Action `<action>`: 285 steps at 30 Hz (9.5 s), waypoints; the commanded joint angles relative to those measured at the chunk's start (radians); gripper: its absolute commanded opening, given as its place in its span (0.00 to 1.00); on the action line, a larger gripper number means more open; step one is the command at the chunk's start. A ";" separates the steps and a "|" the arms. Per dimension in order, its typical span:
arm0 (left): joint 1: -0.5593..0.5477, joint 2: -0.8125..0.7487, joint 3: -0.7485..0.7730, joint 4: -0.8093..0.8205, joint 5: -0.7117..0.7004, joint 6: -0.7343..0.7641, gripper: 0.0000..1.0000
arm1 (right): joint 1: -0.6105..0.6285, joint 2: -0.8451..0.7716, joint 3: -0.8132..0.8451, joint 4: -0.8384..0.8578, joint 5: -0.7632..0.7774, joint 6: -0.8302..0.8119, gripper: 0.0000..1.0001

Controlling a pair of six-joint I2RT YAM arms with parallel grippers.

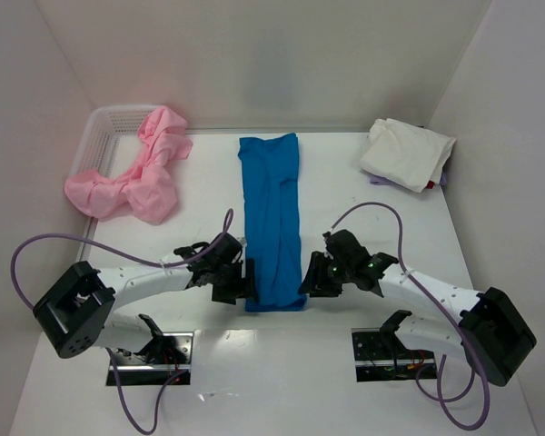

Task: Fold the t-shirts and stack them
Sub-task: Grab the bottom of the folded rectangular tshirt with both arms, then fold the folded rectangular tshirt in 1/3 of the way, then grab one side of the 2/3 rectangular tshirt with both arms, then fold the long partially folded tshirt into a neat square

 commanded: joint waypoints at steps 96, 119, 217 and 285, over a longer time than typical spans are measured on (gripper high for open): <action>0.622 0.805 1.091 -0.205 0.481 0.583 0.00 | -0.379 0.981 1.150 -0.049 -0.060 -0.349 0.00; 0.622 0.796 1.272 -0.211 0.275 0.647 0.76 | -0.398 1.042 1.398 -0.075 0.047 -0.414 0.51; 0.338 0.109 0.531 -0.246 0.143 0.454 0.00 | -0.155 0.260 0.484 0.024 0.104 -0.207 0.00; 0.566 0.781 1.106 0.069 0.337 0.509 0.06 | -0.327 1.082 1.375 0.093 -0.208 -0.361 0.00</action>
